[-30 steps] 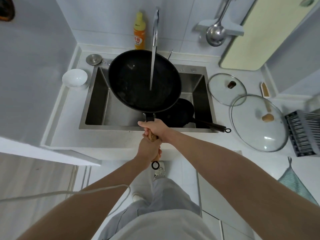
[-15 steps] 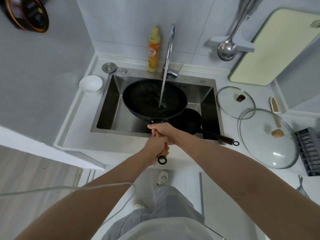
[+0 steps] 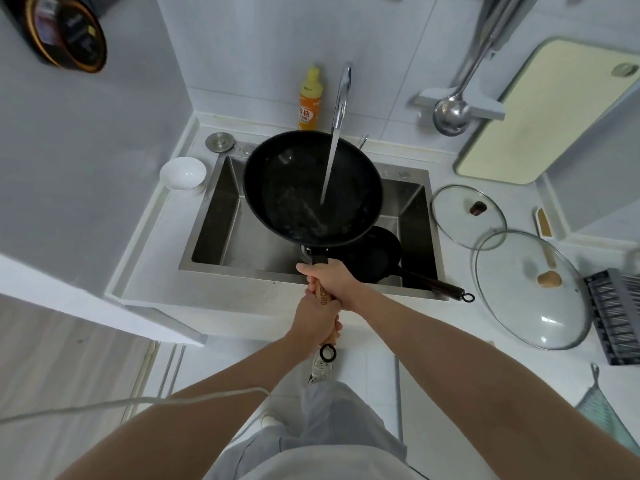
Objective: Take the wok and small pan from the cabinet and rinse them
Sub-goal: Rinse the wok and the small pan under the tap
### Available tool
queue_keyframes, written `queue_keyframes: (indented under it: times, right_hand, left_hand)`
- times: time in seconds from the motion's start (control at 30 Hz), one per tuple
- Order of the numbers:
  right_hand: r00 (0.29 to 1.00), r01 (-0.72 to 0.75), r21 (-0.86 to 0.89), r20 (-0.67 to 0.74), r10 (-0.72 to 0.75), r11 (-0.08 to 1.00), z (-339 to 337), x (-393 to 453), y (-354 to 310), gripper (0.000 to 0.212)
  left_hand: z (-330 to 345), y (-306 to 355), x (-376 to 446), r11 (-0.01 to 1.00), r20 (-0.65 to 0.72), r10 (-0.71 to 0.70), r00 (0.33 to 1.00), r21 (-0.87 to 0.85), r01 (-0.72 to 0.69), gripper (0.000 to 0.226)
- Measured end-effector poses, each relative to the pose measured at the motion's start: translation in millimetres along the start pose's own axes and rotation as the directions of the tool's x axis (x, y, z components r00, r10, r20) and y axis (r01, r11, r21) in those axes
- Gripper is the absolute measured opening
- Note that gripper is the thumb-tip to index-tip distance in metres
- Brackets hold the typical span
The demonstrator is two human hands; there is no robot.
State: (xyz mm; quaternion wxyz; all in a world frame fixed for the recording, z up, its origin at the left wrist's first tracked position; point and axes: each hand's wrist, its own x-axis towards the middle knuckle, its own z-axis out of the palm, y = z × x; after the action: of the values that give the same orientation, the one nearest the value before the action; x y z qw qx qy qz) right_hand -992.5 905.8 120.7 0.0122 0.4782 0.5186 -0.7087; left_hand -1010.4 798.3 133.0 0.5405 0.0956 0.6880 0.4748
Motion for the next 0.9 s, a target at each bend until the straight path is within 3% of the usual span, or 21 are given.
queue_keyframes:
  times: [0.17,0.27,0.33,0.47,0.57,0.67,0.77,0.9]
  right_hand:
    - [0.988,-0.073,0.137,0.143,0.053,0.988,-1.5,-0.9,-11.8,0.036]
    - [0.984,-0.12,0.135,0.146,0.1,0.984,1.0,0.7,-16.0,0.04]
    - [0.982,-0.149,0.129,0.133,0.132,0.98,2.7,1.2,-18.2,0.038]
    - [0.978,-0.206,0.097,0.064,0.2,0.974,4.0,1.5,-16.3,0.041]
    - [0.979,-0.202,0.012,-0.001,0.202,0.979,4.9,3.0,-10.5,0.041]
    - [0.983,-0.164,-0.066,-0.091,0.158,0.984,2.9,1.6,-8.3,0.028]
    - [0.983,-0.125,-0.138,-0.151,0.104,0.983,-1.8,-1.4,-5.2,0.018]
    - [0.991,-0.074,-0.153,-0.125,0.055,0.985,-12.8,-2.4,6.2,0.026]
  left_hand:
    - [2.8,15.6,3.0,0.993,-0.098,0.042,0.994,0.11,-0.031,0.009]
    - [-0.9,23.4,9.0,0.994,-0.096,-0.031,0.995,0.105,0.041,0.025]
    - [-5.2,27.2,13.2,0.993,-0.071,-0.099,0.993,0.051,0.103,0.029]
    - [-12.2,31.5,14.8,0.975,0.039,-0.212,0.976,-0.058,0.214,0.006]
    - [-13.6,24.9,11.9,0.945,0.109,-0.267,0.957,-0.165,0.283,0.006]
    - [-9.9,17.0,9.1,0.897,0.186,-0.286,0.94,-0.294,0.331,0.007]
    - [-3.9,9.1,6.9,0.873,0.223,-0.28,0.934,-0.344,0.344,0.011]
    - [10.1,-0.4,5.9,0.925,0.175,-0.224,0.959,-0.273,0.266,0.005]
